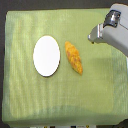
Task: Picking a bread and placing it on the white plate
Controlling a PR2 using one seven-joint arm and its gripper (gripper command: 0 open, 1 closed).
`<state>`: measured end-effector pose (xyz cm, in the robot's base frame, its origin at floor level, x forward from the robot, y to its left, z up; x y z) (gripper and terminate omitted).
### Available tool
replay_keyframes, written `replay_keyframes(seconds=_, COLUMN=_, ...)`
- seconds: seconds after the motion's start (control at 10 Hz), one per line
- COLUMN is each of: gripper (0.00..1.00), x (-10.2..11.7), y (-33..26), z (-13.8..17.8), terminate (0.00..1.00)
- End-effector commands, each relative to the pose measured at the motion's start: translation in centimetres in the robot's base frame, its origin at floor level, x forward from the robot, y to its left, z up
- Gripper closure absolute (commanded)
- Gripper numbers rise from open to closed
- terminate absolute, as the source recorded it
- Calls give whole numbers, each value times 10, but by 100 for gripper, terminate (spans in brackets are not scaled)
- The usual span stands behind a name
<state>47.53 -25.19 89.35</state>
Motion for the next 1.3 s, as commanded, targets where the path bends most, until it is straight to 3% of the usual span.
replay_keyframes(seconds=0.0, gripper=0, x=4, y=50, z=-18, terminate=0)
replay_keyframes(seconds=0.5, gripper=0, x=20, y=101, z=-41, terminate=0)
replay_keyframes(seconds=0.8, gripper=0, x=21, y=122, z=-70, terminate=0)
replay_keyframes(seconds=1.2, gripper=0, x=38, y=144, z=-111, terminate=0)
